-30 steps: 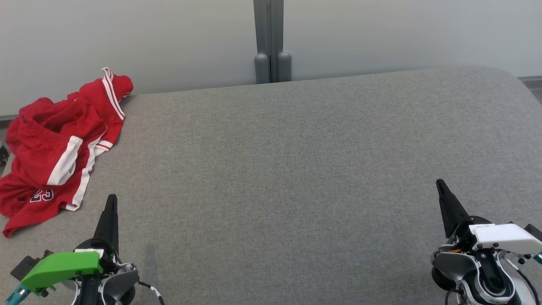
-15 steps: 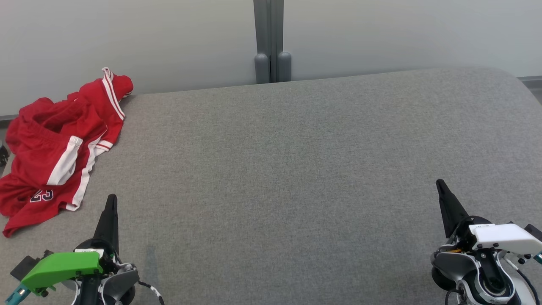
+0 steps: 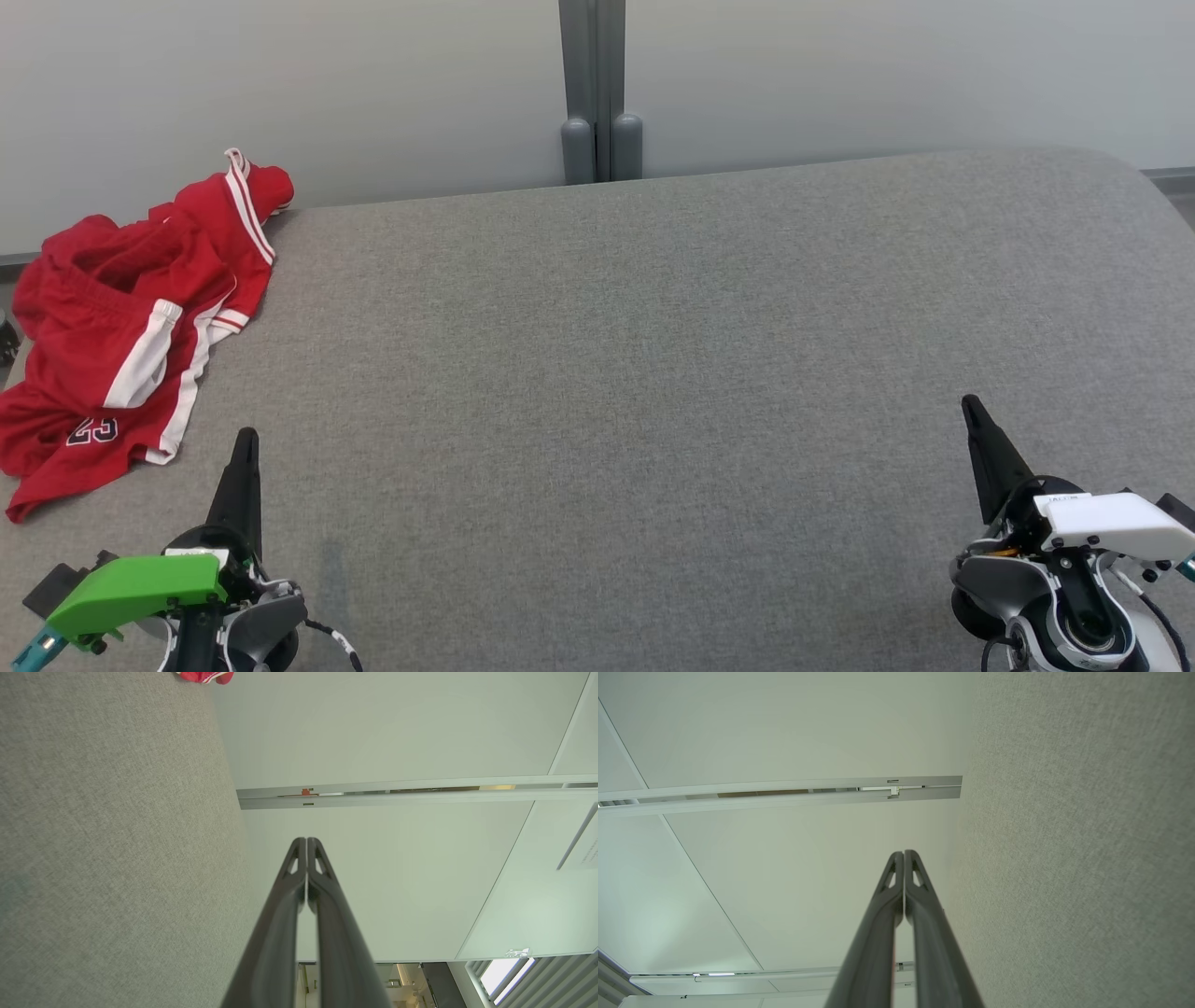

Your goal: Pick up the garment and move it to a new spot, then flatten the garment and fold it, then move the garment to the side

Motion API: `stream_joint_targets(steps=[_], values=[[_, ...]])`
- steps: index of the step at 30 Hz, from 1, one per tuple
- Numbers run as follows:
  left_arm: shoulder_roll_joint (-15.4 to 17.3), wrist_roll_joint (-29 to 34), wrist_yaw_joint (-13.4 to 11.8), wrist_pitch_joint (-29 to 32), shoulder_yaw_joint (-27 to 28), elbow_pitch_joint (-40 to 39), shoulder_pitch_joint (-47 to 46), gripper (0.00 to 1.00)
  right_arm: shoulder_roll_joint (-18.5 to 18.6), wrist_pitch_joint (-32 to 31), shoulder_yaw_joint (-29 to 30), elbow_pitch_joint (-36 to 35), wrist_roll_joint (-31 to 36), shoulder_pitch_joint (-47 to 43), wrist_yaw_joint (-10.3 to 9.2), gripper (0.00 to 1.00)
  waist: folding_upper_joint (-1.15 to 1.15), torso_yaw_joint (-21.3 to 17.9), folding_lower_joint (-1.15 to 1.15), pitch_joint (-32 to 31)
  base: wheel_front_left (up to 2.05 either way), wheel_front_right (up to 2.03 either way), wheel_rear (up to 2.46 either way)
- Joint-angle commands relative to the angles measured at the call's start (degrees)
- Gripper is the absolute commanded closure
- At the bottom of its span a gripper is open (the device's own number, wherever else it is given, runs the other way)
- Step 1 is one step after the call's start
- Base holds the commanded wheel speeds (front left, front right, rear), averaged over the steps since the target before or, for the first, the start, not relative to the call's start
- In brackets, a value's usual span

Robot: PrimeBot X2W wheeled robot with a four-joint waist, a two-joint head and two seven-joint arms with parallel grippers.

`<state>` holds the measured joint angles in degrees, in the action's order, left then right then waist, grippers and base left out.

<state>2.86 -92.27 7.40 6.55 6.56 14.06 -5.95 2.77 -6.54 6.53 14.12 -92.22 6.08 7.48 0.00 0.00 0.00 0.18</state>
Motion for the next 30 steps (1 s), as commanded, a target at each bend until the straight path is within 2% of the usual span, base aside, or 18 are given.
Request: stream_joint_targets(steps=[1,30], values=[[0.0,-0.3,0.3,0.1,0.0,-0.1,-0.7,1.00,0.2,-0.1,0.0,-0.3,-0.4,0.3,0.03,1.00,0.00,0.0,0.00,0.0,0.00,0.00,0.00],[0.0,-0.3,0.3,0.1,0.0,-0.1,-0.7,1.00,0.2,-0.1,0.0,-0.3,-0.4,0.3,0.03,1.00,0.00,0.0,0.00,0.0,0.00,0.00,0.00]])
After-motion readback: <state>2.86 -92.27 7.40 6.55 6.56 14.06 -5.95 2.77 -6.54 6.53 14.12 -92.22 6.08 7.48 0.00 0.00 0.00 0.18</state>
